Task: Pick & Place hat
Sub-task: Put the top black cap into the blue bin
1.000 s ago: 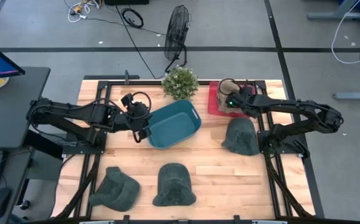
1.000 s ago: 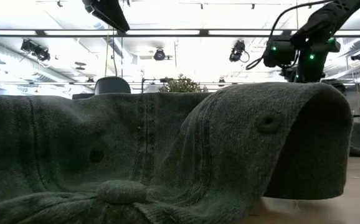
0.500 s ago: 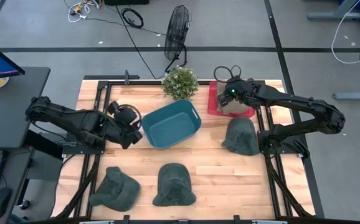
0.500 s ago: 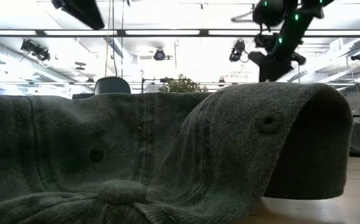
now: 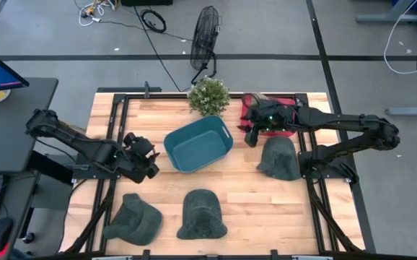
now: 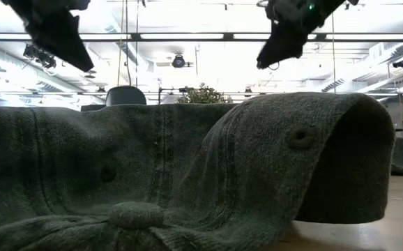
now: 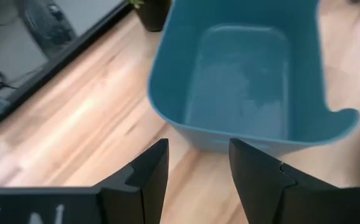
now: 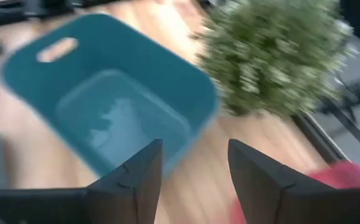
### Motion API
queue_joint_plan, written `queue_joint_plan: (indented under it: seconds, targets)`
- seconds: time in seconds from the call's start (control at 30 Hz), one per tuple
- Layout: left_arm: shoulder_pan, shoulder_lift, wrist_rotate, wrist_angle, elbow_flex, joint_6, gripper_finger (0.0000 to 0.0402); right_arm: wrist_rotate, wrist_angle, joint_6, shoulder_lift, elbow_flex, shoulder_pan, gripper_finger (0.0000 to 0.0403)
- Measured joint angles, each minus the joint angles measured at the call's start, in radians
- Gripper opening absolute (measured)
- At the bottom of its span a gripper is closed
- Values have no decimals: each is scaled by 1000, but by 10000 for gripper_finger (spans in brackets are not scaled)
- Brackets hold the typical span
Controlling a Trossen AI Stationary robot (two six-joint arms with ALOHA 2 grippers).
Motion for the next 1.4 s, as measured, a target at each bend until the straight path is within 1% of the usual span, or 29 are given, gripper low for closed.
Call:
queue_joint_plan:
  seconds: [0.1, 0.2, 0.33, 0.4, 0.53, 0.63, 0.73, 0.9, 1.07, 1.17, 1.3, 1.4]
  targets:
    - [-18, -84, -5, 69, -83, 1, 172, -13, 37, -3, 0, 0, 53, 185]
    - [-23, -154, -21, 150, -165, 42, 172, -14, 51, -2, 11, 0, 105, 185]
    - [-7, -194, -21, 347, -264, 131, 172, -14, 102, 27, 49, -14, 166, 185]
    - [2, -193, 3, 445, -298, 193, 172, -14, 118, 46, 80, -15, 195, 185]
    - [13, -192, 111, 604, -348, 326, 172, -13, 140, 60, 142, -15, 252, 185]
    - [13, -192, 129, 679, -375, 371, 172, -14, 147, 59, 187, -16, 292, 185]
    - [13, -192, 130, 692, -393, 386, 172, -14, 154, 67, 221, -16, 322, 185]
    - [11, -192, 130, 705, -402, 393, 172, -13, 155, 134, 258, -16, 362, 185]
    - [10, -192, 130, 712, -403, 394, 172, -15, 157, 144, 300, -16, 412, 185]
    - [11, -192, 130, 712, -403, 394, 172, -13, 142, 217, 315, -16, 429, 185]
    - [11, -192, 130, 712, -403, 398, 172, -6, 51, 297, 311, -16, 434, 185]
    - [11, -192, 130, 712, -403, 397, 172, 63, -103, 351, 295, -16, 423, 185]
